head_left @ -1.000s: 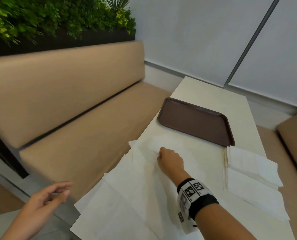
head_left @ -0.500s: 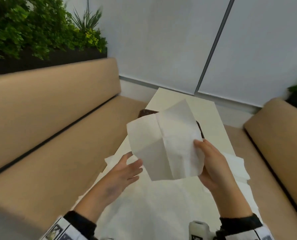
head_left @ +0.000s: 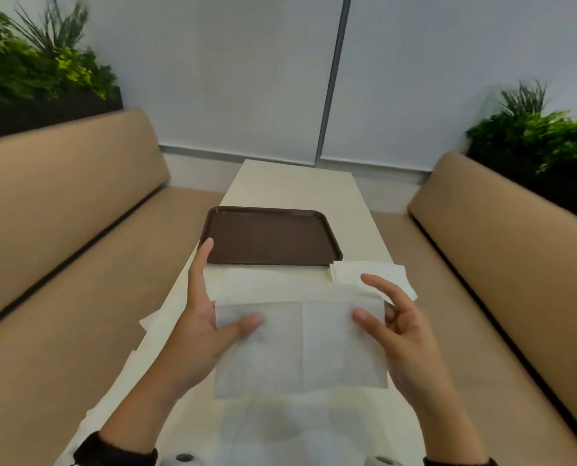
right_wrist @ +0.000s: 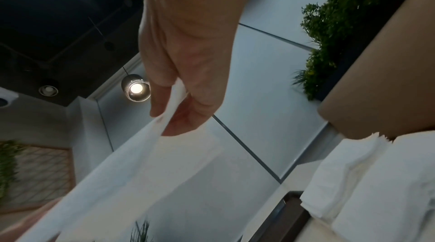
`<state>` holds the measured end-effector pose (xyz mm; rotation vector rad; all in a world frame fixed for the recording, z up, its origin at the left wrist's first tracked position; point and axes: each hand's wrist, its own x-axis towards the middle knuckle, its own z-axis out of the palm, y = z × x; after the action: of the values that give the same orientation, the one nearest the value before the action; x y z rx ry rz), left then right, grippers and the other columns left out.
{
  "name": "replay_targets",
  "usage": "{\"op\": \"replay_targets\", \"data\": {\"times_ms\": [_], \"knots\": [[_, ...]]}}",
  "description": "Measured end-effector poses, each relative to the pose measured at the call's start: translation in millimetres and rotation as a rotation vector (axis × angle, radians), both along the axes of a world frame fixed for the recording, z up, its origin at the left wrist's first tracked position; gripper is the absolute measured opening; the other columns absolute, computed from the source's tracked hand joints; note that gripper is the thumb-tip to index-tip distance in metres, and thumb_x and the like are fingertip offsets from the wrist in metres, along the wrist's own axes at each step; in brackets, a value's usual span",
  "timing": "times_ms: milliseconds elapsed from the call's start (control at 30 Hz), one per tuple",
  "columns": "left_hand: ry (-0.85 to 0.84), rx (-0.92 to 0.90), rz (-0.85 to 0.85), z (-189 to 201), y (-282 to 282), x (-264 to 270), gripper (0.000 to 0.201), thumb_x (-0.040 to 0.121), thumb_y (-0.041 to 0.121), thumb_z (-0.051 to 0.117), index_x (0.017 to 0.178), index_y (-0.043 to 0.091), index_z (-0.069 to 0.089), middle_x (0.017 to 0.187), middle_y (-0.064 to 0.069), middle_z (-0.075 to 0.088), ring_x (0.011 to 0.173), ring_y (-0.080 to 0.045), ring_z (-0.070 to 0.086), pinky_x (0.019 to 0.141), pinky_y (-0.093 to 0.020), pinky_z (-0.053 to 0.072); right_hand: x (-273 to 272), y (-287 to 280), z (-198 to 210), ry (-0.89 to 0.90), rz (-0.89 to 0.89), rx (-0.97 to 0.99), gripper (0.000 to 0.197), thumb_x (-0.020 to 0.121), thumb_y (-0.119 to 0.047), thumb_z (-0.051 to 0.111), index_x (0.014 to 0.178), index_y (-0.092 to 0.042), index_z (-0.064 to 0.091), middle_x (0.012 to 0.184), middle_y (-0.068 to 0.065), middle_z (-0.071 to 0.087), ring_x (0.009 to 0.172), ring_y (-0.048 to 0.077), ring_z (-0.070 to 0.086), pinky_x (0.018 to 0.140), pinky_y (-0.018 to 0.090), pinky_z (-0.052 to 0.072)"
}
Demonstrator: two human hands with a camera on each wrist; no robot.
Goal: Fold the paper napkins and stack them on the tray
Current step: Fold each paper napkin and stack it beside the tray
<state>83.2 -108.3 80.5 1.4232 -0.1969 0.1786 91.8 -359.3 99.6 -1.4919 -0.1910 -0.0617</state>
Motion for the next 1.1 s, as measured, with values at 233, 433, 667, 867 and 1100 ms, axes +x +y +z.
{"op": "replay_targets", "data": {"times_ms": [233, 433, 667, 867, 1100], "knots": [[-0.024, 0.264, 0.103, 5.0, -5.1, -0.6, 0.033, 0.063, 0.053, 0.067, 0.088, 0.031, 0.070, 0.093, 0.009, 0.069, 0.080, -0.012, 0.064, 0.069, -0.029, 0.052, 0.5, -20.6, -0.4, -0.089, -0.053, -0.163, 0.015, 0.080, -0.005, 0.071, 0.089, -0.016, 0.070, 0.080, -0.004, 0.071, 0.074, 0.010, 0.066, 0.064, 0.016, 0.050], [0.014, 0.346, 0.129, -7.4, -11.4, -0.3, 0.008, 0.074, 0.033, 0.077, 0.079, 0.030, 0.071, 0.089, 0.009, 0.064, 0.083, -0.015, 0.061, 0.068, -0.025, 0.049, 1.2, -38.5, -13.0, -0.094, -0.112, -0.385, 0.018, 0.082, -0.015, 0.072, 0.076, -0.032, 0.069, 0.096, -0.016, 0.065, 0.094, 0.005, 0.060, 0.074, 0.015, 0.047], [0.136, 0.499, -0.079, -24.0, -35.5, 2.8, 0.030, 0.068, 0.055, 0.075, 0.075, 0.027, 0.070, 0.107, 0.023, 0.059, 0.100, 0.008, 0.054, 0.080, -0.012, 0.040, -1.2, -75.0, -43.7, 0.044, -0.059, -0.306, 0.030, 0.078, -0.050, 0.071, 0.089, -0.022, 0.067, 0.085, 0.003, 0.059, 0.083, 0.020, 0.055, 0.078, 0.034, 0.038], [0.302, 0.327, -0.201, -34.7, -79.5, 39.4, 0.020, 0.091, 0.003, 0.057, 0.094, 0.022, 0.057, 0.089, -0.013, 0.070, 0.075, -0.024, 0.068, 0.068, -0.029, 0.052, 16.3, -104.4, -79.4, 0.218, -0.256, -0.136, 0.014, 0.091, -0.007, 0.060, 0.089, -0.020, 0.057, 0.063, -0.003, 0.055, 0.059, 0.015, 0.052, 0.057, 0.027, 0.041], [0.494, 0.189, -0.198, -66.6, -145.9, 132.5, 0.030, 0.093, -0.004, 0.046, 0.090, 0.013, 0.070, 0.101, -0.003, 0.067, 0.087, -0.014, 0.065, 0.070, -0.022, 0.054, 97.8, -150.5, -87.8, 0.303, -0.294, -0.468, 0.028, 0.090, -0.005, 0.055, 0.108, -0.022, 0.066, 0.100, 0.004, 0.067, 0.076, 0.018, 0.062, 0.061, 0.026, 0.049]]}}
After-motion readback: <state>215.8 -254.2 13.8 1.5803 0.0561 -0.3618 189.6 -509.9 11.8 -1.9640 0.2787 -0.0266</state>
